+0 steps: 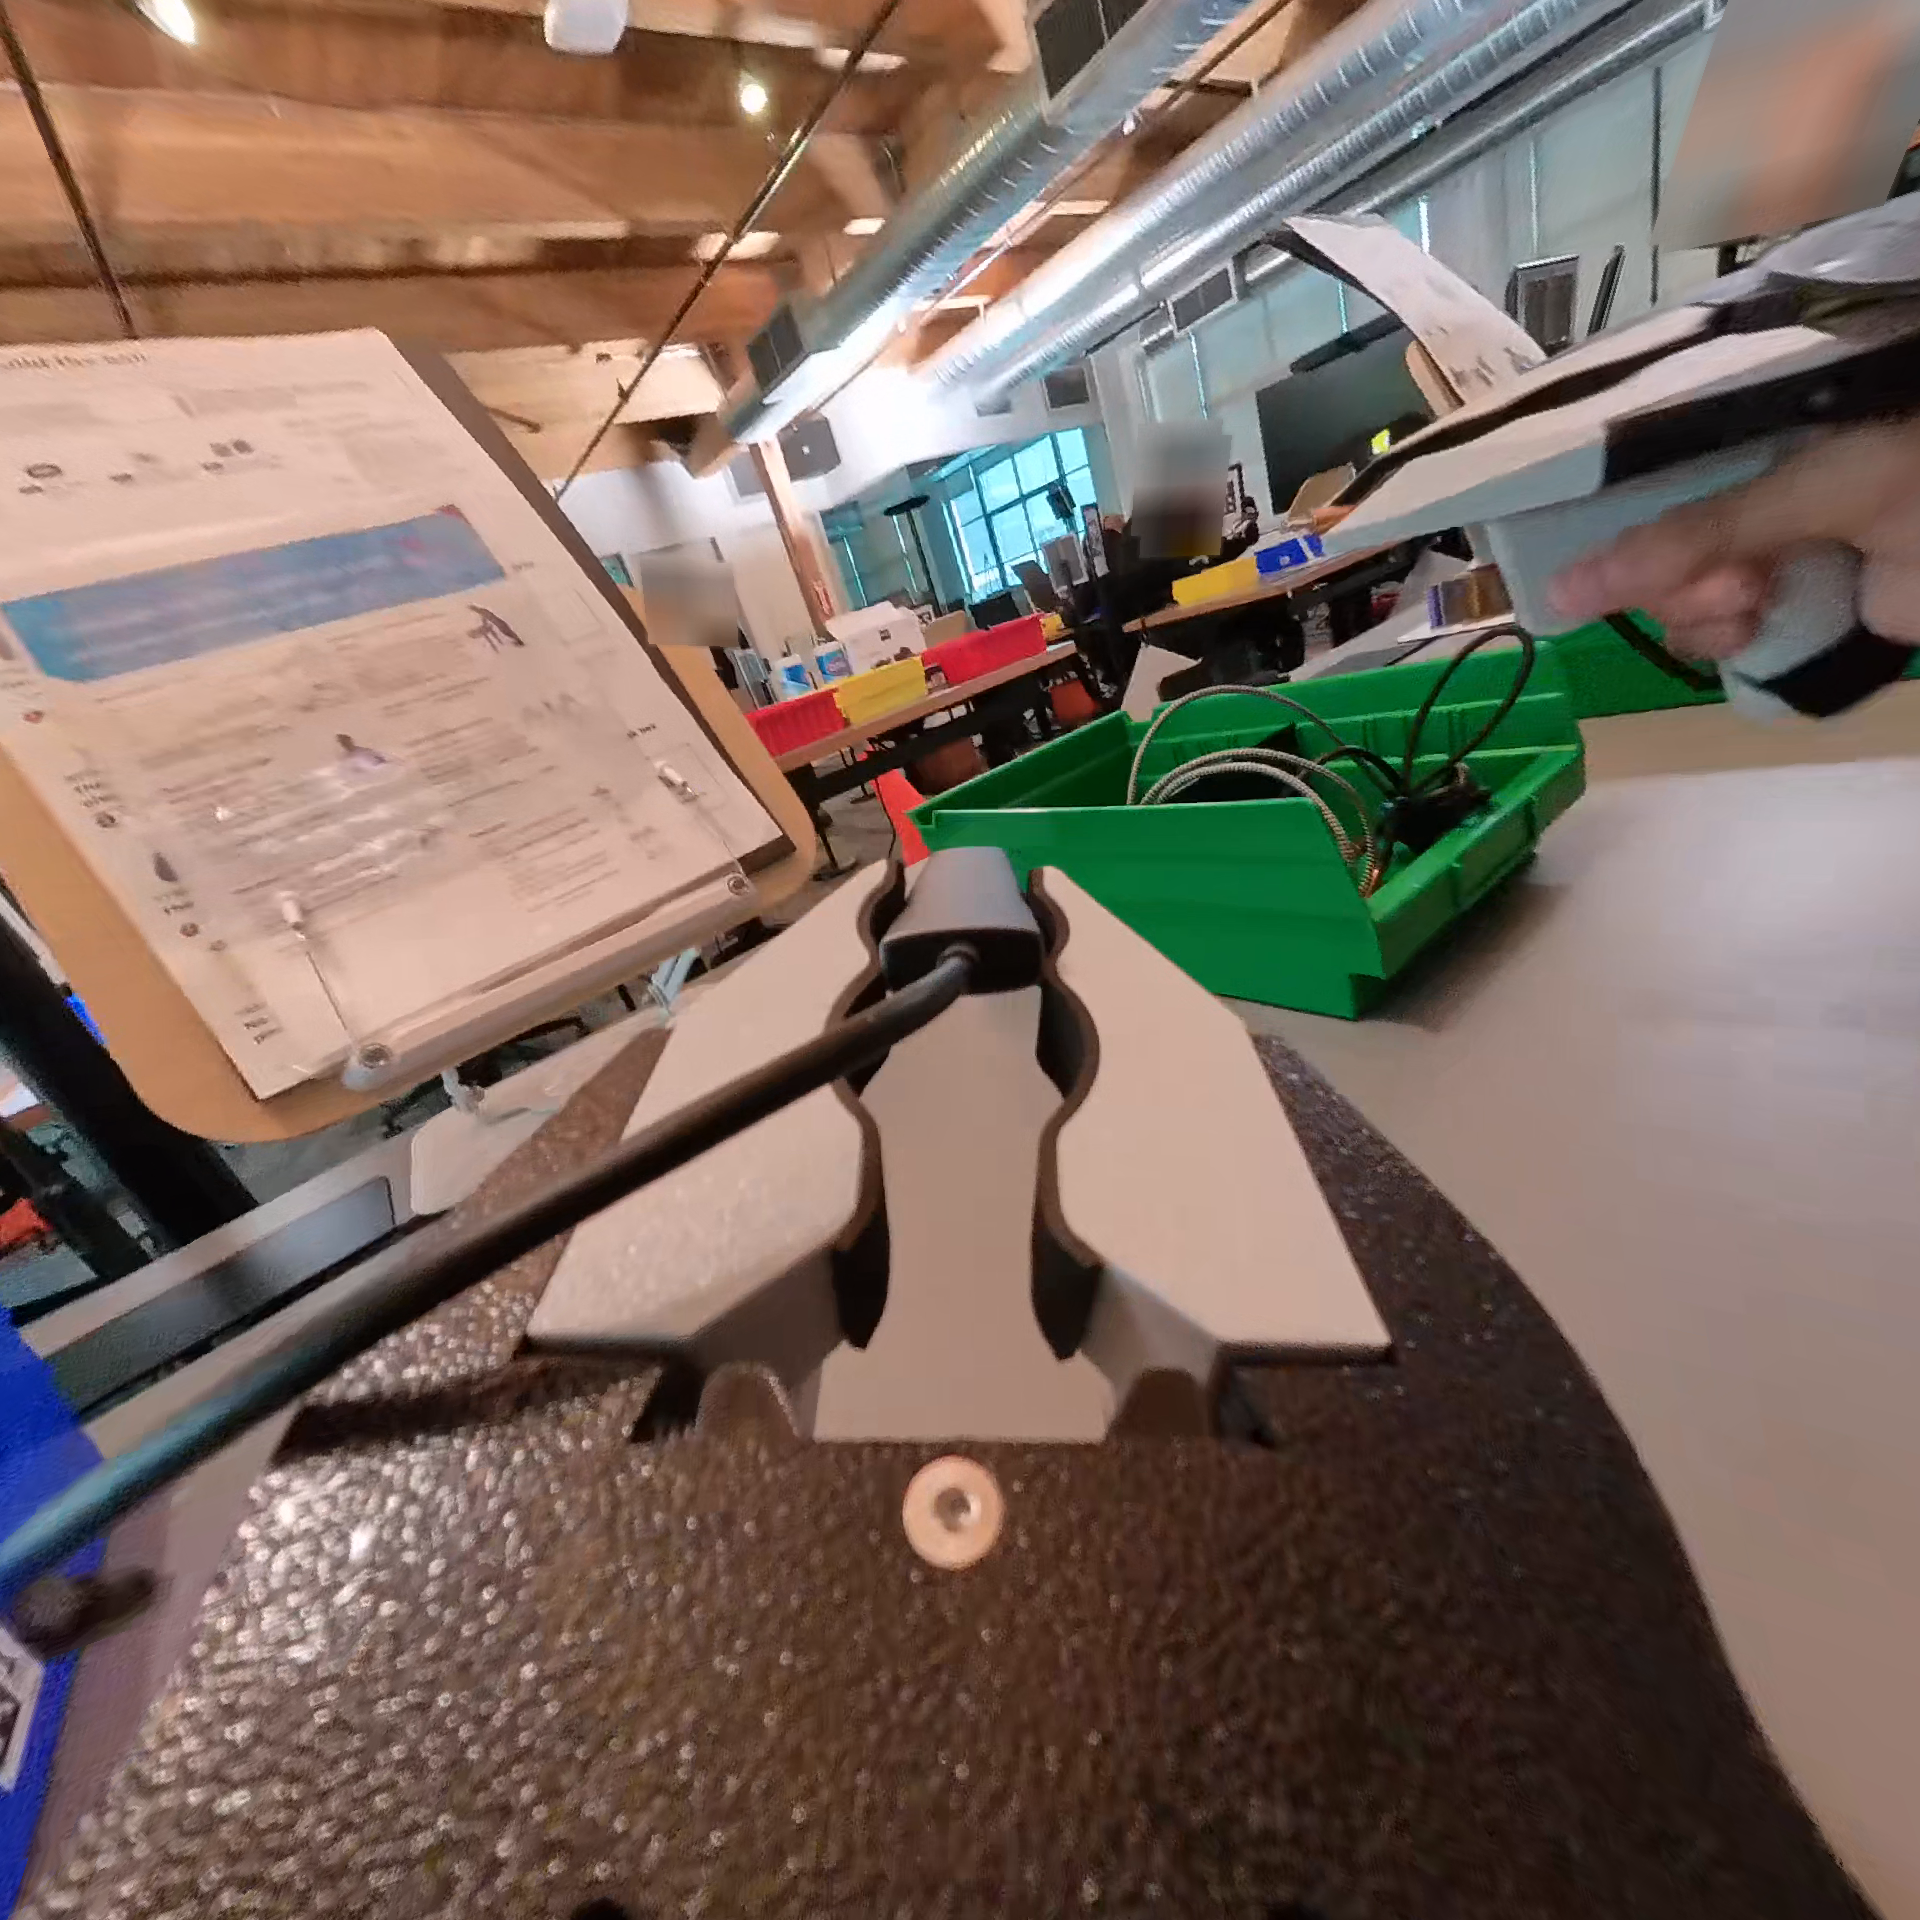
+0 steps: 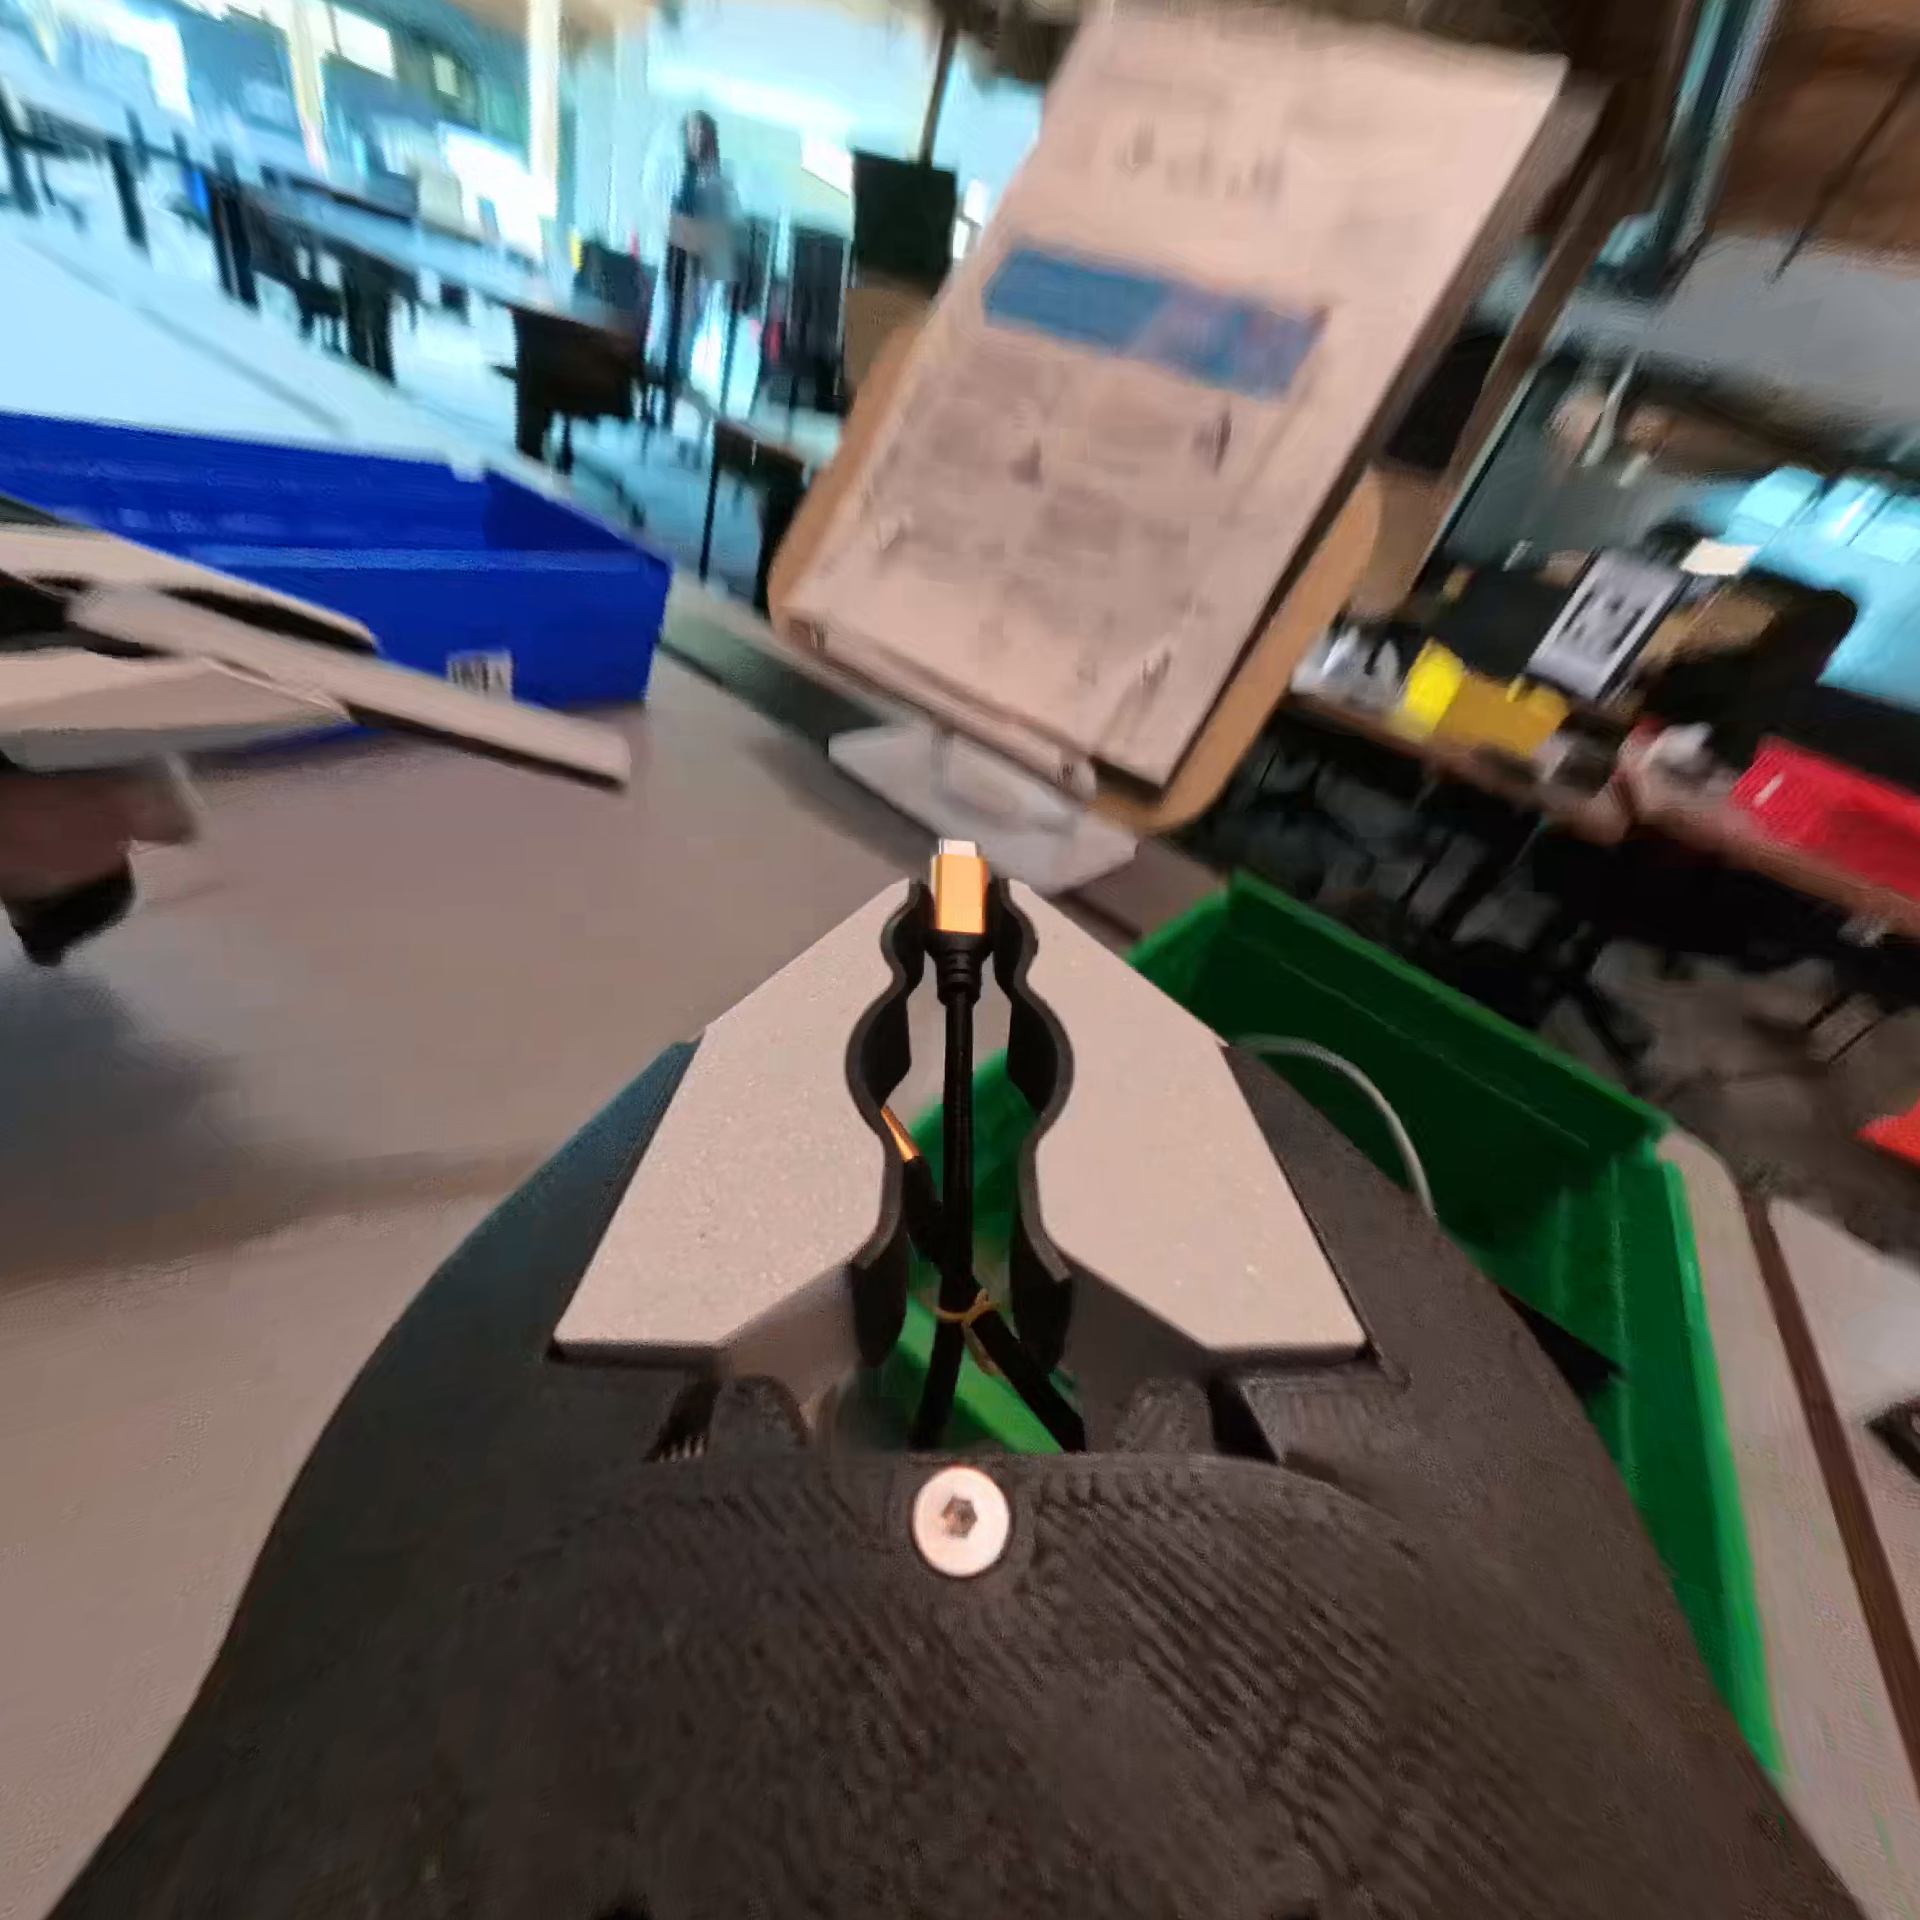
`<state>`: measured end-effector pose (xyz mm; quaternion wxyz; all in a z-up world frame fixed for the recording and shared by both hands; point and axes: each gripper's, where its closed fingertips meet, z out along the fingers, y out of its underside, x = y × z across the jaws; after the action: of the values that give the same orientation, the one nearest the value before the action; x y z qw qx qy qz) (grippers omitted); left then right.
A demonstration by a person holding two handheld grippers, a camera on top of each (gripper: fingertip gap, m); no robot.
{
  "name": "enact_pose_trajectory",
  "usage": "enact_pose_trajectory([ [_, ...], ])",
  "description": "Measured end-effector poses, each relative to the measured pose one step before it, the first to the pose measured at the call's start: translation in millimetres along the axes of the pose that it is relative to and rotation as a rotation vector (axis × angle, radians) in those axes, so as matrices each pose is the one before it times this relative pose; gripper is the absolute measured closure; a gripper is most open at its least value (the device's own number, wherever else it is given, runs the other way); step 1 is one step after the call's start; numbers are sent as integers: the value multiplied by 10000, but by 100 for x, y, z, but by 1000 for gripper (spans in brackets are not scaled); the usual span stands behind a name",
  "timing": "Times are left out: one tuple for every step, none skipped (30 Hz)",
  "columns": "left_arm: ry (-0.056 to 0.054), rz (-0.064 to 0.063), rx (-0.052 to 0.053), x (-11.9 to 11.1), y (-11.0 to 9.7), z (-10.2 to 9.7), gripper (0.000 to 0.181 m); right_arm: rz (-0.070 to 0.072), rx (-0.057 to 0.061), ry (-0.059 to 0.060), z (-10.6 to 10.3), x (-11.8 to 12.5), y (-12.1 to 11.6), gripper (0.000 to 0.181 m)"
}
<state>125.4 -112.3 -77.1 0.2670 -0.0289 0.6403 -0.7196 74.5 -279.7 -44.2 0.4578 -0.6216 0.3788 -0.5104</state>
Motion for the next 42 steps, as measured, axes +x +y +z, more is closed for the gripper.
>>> enact_pose_trajectory([
  [-9, -37, -31, -40, 87, 1, 160, 178, -754, -413, 112, 1378, 1085, 170],
  [-20, 3, -23, -82, 93, -5, 160, 85, -490, -199, 117, 1458, 695, 170],
  [38, -78, -102, -17, 246, 49, 161, -75, -250, -69, 128, 1395, 313, 170],
  [73, -156, -119, 30, 258, 74, 161, -76, -58, -62, 157, 1249, 7, 170],
  [67, -110, -29, 60, 93, 50, 161, 104, -64, -36, 164, 1129, -97, 171],
  [67, -28, 18, 95, -6, 31, 161, 141, -157, -245, 280, 667, -71, 171],
  [28, 4, -9, 75, 21, 52, 160, 60, -224, -395, 386, 317, 14, 171],
  [12, 27, -41, 47, 102, 79, 160, 21, -356, -239, 480, 434, 193, 171],
  [26, 4, -63, 58, 131, 86, 161, -73, -299, -175, 568, 354, 124, 172],
  [26, -11, -31, 51, 73, 51, 160, -158, -227, -247, 625, 105, 43, 172],
  [17, -6, 3, 17, 34, 28, 160, -60, -245, -154, 613, 115, 109, 172],
  [25, -24, -14, 25, 60, 1, 161, 57, -344, -69, 631, 201, 303, 172],
  [12, -38, -22, -18, 80, -12, 161, 27, -481, -54, 621, 168, 628, 172],
  [-7, -40, -8, -41, 48, -14, 160, -34, -435, 102, 574, 306, 660, 171],
  [12, -51, 0, -33, 41, -19, 161, -112, -394, 94, 523, 174, 694, 169],
  [65, -63, -12, 52, 61, 3, 161, -177, -524, -77, 497, -230, 934, 165],
  [53, -70, -35, 52, 92, 15, 161, -154, -656, -299, 430, -658, 1099, 154],
  [11, -33, -43, 6, 96, 26, 161, -129, -602, -313, 355, -755, 945, 146],
  [4, -7, -57, 2, 110, 28, 161, -105, -438, -65, 232, -431, 629, 143],
  [25, -9, -47, 33, 96, 35, 161, -128, -305, 50, 46, -243, 388, 135],
  [26, -21, -30, 51, 47, 33, 160, -127, -219, 206, -186, 58, 214, 126],
  [31, -2, 0, 68, -2, 33, 161, -73, -48, 303, -394, 276, -58, 121],
  [29, 8, 5, 70, -14, 11, 161, -19, 68, 276, -564, 292, -225, 117],
  [-4, 19, -2, 23, 2, -7, 161, 60, 213, 250, -669, 272, -440, 111],
  [-6, 14, -9, -4, 20, -2, 161, 104, 324, 131, -758, 58, -601, 109],
  [16, -35, -26, -5, 62, 2, 161, 159, 374, 163, -815, 54, -661, 110],
  [8, -73, -28, -37, 55, -2, 161, 276, 412, 256, -814, 106, -749, 110],
  [-13, -63, 25, -59, -31, -35, 161, 438, 517, 66, -727, -323, -909, 111],
  [27, -54, 71, -5, -110, -37, 161, 567, 654, -318, -575, -1109, -1080, 111],
  [124, -57, 110, 154, -174, -40, 161, 696, 825, -676, -293, -1872, -1209, 110],
  [232, -44, 186, 328, -286, -57, 161, 746, 843, -1104, 76, -2647, -978, 108],
  [366, -24, 271, 546, -413, -51, 160, 657, 545, -1492, 447, -3199, -200, 106],
  [512, -104, 342, 748, -516, -66, 161, 334, 193, -1511, 790, -3014, 540, 102],
  [643, -257, 366, 890, -544, -59, 161, -150, 120, -1112, 1007, -2288, 749, 93],
  [709, -379, 345, 933, -491, -63, 161, -432, 154, -646, 994, -1593, 833, 85],
  [680, -450, 353, 843, -493, -64, 161, -485, 66, -404, 923, -1140, 888, 84],
  [568, -399, 373, 673, -520, -103, 161, -287, 97, -284, 810, -807, 622, 84],
  [552, -392, 327, 625, -445, -114, 161, -39, 282, -318, 675, -743, 179, 84],
  [485, -410, 278, 512, -386, -90, 160, 29, 485, -324, 497, -644, -281, 91],
  [403, -368, 246, 416, -322, -90, 160, 24, 594, -179, 279, -370, -536, 101],
  [319, -286, 222, 342, -310, -61, 160, 5, 561, -76, 116, -193, -598, 107],
  [243, -184, 182, 272, -241, -51, 160, -40, 441, -108, 22, -227, -498, 114],
])
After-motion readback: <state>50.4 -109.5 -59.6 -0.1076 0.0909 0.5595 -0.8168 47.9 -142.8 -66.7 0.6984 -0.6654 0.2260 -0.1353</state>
